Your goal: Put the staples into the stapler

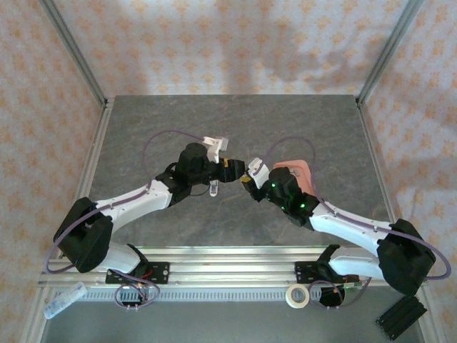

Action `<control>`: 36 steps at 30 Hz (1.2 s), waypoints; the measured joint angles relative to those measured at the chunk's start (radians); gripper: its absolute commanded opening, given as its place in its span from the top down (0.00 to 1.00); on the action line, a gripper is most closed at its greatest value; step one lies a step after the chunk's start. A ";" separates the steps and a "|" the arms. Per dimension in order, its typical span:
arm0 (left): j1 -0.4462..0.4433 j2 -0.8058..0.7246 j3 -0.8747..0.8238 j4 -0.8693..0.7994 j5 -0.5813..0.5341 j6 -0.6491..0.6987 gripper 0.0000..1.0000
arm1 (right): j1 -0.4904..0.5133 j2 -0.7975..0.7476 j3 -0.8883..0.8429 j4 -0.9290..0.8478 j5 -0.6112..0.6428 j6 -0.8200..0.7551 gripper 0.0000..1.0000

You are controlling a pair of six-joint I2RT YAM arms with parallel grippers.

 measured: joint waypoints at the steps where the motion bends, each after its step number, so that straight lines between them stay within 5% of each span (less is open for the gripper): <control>1: 0.000 0.003 0.000 0.000 0.001 0.000 0.42 | 0.000 0.000 -0.002 0.007 -0.003 0.000 0.77; 24: -0.019 0.065 0.000 0.050 0.049 0.000 0.62 | 0.000 0.000 -0.017 0.080 0.002 0.043 0.79; 28: -0.020 0.068 0.000 0.059 0.056 0.005 0.75 | 0.000 0.000 -0.018 0.083 0.009 0.051 0.78; 36: -0.019 0.068 0.000 0.060 0.040 0.065 0.92 | -0.013 -0.005 -0.018 0.076 0.027 0.114 0.47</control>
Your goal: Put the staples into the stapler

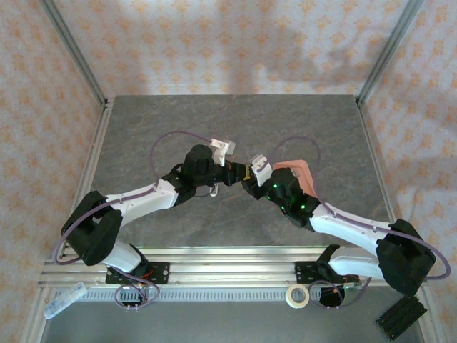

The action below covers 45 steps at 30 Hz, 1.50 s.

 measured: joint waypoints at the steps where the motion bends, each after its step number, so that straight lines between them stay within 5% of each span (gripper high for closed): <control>1: 0.000 0.000 -0.002 -0.002 -0.006 0.018 0.93 | -0.008 -0.007 0.000 -0.011 -0.001 0.020 0.44; 14: 0.000 -0.006 -0.027 -0.151 -0.026 0.423 0.96 | -0.207 -0.225 -0.023 -0.251 -0.158 0.372 0.31; 28: 0.000 -0.109 -0.095 -0.193 0.016 0.747 0.97 | -0.229 -0.064 0.127 -0.535 -0.357 0.463 0.31; 37: 0.000 -0.130 -0.105 -0.227 0.013 0.846 0.97 | -0.229 0.099 0.220 -0.557 -0.566 0.510 0.31; 45: 0.000 -0.139 -0.107 -0.241 0.013 0.859 0.96 | -0.229 0.192 0.239 -0.554 -0.602 0.547 0.34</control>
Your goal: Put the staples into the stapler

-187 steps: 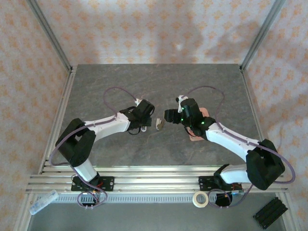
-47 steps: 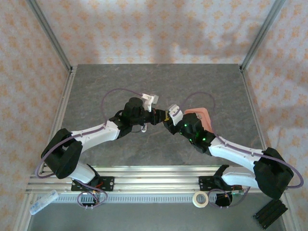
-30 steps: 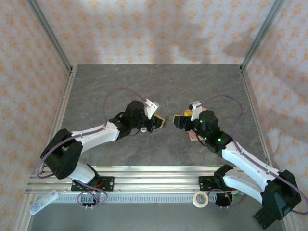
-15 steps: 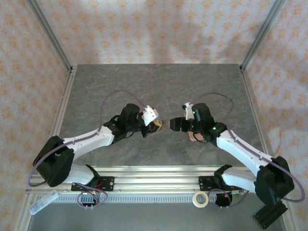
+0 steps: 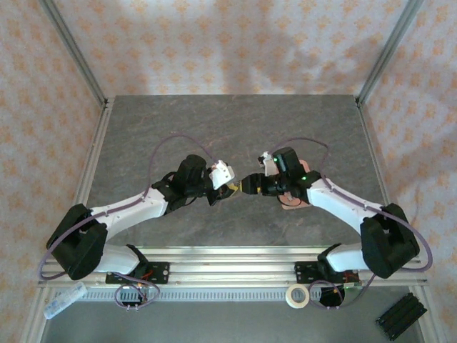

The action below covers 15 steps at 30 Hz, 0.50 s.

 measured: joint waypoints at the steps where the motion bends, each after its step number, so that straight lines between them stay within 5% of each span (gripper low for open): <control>1: 0.000 0.000 -0.001 -0.002 0.000 0.000 0.96 | 0.000 0.010 0.000 0.000 0.010 0.001 0.34; 10: 0.002 -0.010 -0.011 0.034 0.019 -0.029 0.96 | -0.013 0.178 -0.027 0.053 0.060 0.076 0.36; 15: 0.001 -0.042 -0.011 0.071 0.024 -0.046 0.95 | -0.012 0.136 -0.053 0.119 0.080 0.072 0.32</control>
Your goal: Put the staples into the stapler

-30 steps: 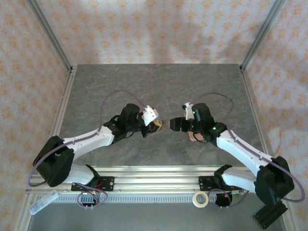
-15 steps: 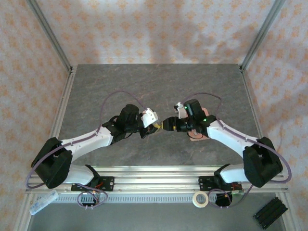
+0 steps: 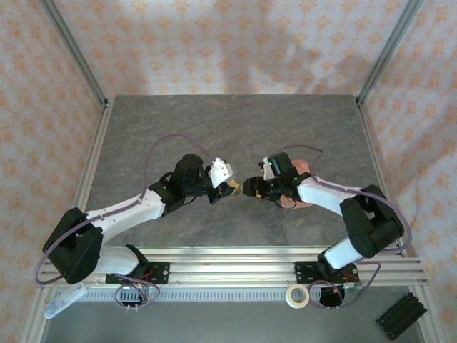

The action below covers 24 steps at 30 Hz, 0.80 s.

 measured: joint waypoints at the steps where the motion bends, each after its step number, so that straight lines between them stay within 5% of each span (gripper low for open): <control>1: -0.001 -0.006 0.000 0.003 -0.002 0.000 0.95 | -0.001 -0.022 -0.009 0.005 0.009 -0.009 0.31; 8: -0.001 -0.022 0.000 0.016 -0.007 0.002 0.95 | 0.000 -0.276 -0.096 0.034 0.075 -0.155 0.28; 15: -0.001 -0.022 0.000 0.016 -0.003 0.027 0.95 | 0.000 -0.472 -0.138 0.038 0.078 -0.482 0.30; 24: -0.001 -0.022 0.000 0.022 0.091 0.100 0.94 | 0.021 -0.425 -0.075 -0.071 -0.002 -0.951 0.31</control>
